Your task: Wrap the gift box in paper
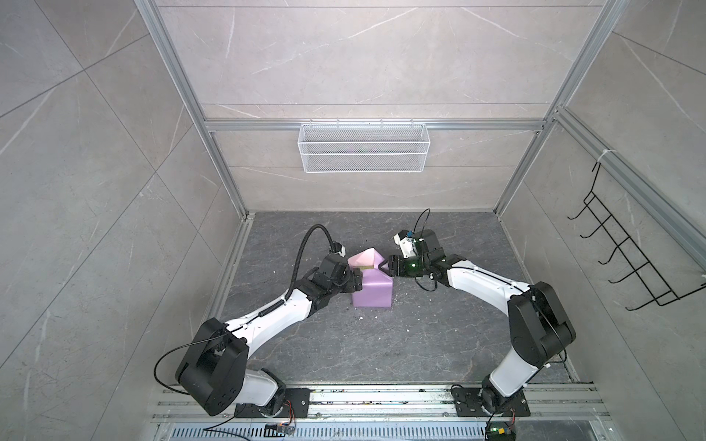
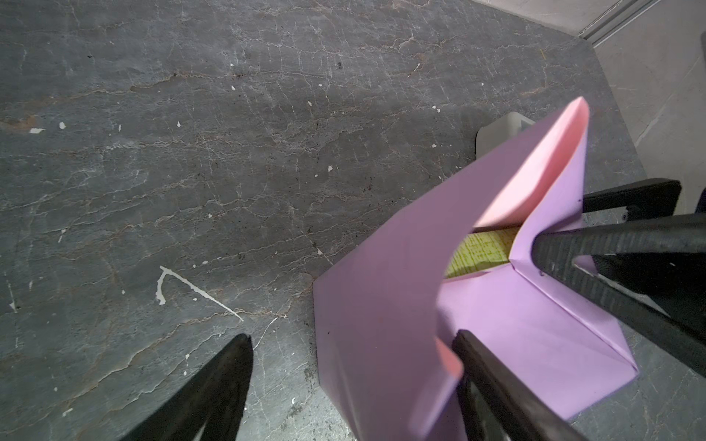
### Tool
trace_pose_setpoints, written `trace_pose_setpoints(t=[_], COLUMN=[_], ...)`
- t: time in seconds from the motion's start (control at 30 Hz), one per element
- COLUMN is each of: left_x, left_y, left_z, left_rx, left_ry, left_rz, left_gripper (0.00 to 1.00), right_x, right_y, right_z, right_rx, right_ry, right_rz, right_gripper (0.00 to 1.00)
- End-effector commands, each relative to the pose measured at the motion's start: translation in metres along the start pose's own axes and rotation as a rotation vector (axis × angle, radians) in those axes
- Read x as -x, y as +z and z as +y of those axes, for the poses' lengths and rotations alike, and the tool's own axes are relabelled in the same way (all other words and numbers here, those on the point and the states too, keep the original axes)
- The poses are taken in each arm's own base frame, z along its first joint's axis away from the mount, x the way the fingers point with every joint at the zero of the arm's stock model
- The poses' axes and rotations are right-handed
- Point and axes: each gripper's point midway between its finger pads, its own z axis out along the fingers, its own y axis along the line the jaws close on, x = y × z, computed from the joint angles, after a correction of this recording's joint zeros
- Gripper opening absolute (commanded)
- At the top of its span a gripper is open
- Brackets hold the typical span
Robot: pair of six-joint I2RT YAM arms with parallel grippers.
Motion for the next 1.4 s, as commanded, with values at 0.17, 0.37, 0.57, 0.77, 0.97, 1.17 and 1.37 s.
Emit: trace_pose_setpoints(t=[0.17, 0.37, 0.57, 0.77, 0.97, 1.17, 1.37], left_x=[0.009, 0.015, 0.025, 0.042, 0.051, 0.06, 0.047], left_y=[-0.001, -0.004, -0.01, -0.028, -0.06, -0.088, -0.072], left_z=[-0.001, -0.004, -0.011, -0.019, -0.022, 0.015, 0.049], left_rx=[0.003, -0.007, -0.029, -0.054, -0.125, -0.139, -0.039], left_ry=[0.018, 0.013, 0.016, 0.046, 0.026, -0.157, -0.24], left_rz=[-0.02, -0.038, -0.058, -0.108, -0.152, -0.218, -0.141], left_gripper=[0.83, 0.83, 0.83, 0.84, 0.84, 0.83, 0.8], right_x=[-0.016, -0.028, -0.035, -0.039, -0.041, -0.039, -0.039], right_y=[0.012, 0.015, 0.015, 0.013, 0.014, 0.015, 0.016], right_z=[-0.013, -0.02, -0.023, -0.027, -0.028, -0.027, -0.026], right_rx=[-0.02, -0.019, -0.012, -0.022, -0.025, -0.02, -0.016], right_ry=[0.019, 0.007, -0.021, -0.024, -0.025, -0.027, -0.027], right_rz=[0.013, -0.008, -0.043, -0.052, -0.051, -0.055, -0.055], right_gripper=[0.69, 0.69, 0.69, 0.69, 0.69, 0.69, 0.69])
